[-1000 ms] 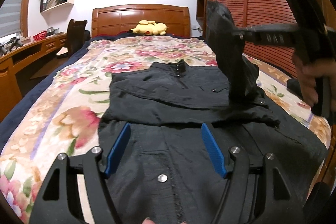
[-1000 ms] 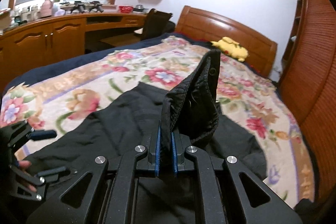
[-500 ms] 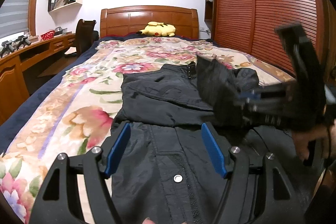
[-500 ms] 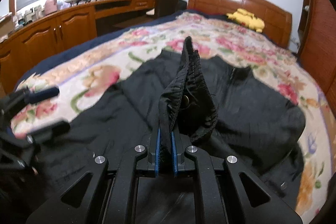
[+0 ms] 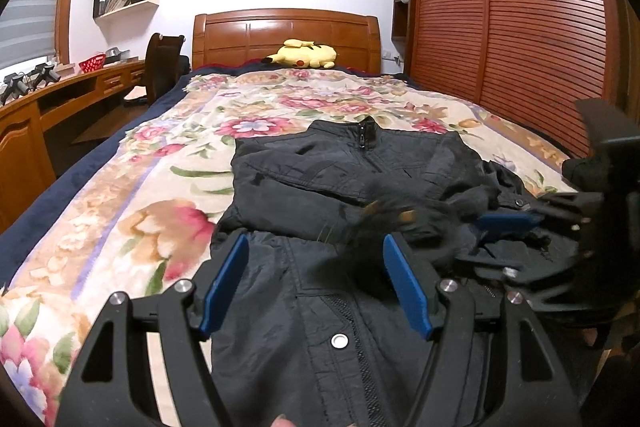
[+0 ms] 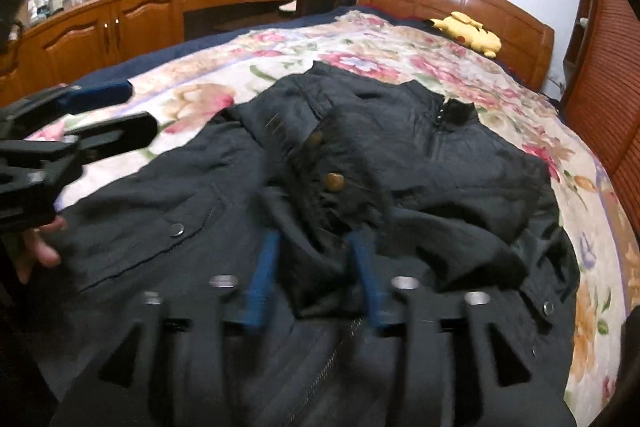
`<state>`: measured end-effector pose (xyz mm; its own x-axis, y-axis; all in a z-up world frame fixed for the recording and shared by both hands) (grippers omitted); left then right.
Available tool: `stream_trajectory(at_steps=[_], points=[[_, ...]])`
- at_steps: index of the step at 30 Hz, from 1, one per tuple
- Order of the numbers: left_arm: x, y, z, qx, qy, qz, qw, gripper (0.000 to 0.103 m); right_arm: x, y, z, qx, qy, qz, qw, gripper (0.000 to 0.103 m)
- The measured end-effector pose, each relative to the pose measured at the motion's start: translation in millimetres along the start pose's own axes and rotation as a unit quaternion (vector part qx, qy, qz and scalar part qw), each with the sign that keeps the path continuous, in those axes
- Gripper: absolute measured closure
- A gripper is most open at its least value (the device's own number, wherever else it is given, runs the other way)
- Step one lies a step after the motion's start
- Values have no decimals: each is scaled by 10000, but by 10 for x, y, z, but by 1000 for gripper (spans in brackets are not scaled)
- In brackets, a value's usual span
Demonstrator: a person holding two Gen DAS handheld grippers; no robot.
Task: Fold large clothes
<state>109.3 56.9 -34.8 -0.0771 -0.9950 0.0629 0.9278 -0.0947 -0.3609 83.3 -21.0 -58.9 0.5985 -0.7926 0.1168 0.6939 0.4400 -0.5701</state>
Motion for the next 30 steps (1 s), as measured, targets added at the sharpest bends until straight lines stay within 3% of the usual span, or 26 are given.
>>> stream_trajectory(at_steps=[5, 13, 18, 30], points=[[39, 24, -18, -37, 46, -8, 10000, 34, 191, -255, -62, 118, -28, -142, 9998, 42], [145, 91, -99, -188, 194, -54, 9996, 34, 836, -330, -380, -119, 348, -761, 9964, 42], [245, 187, -237, -493, 270, -197, 9982, 34, 1101, -354, -636, -274, 501, -1036, 9930, 42], [527, 320, -507, -1038, 445, -471, 9925, 34, 1263, -261, -887, -438, 854, -1043, 9899, 42]])
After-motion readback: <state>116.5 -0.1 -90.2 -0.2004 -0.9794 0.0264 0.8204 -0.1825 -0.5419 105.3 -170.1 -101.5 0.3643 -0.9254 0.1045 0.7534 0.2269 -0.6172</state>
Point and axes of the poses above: each gripper's, at about its wrist camera, not at the fingertips, and y roughly the way its jaws point, x to its right, z to its top, the point moved 9 cm from there along y, roughly the way its jaws point, and after that the axes turned 8 degrees about x, right-handed, at the moved point
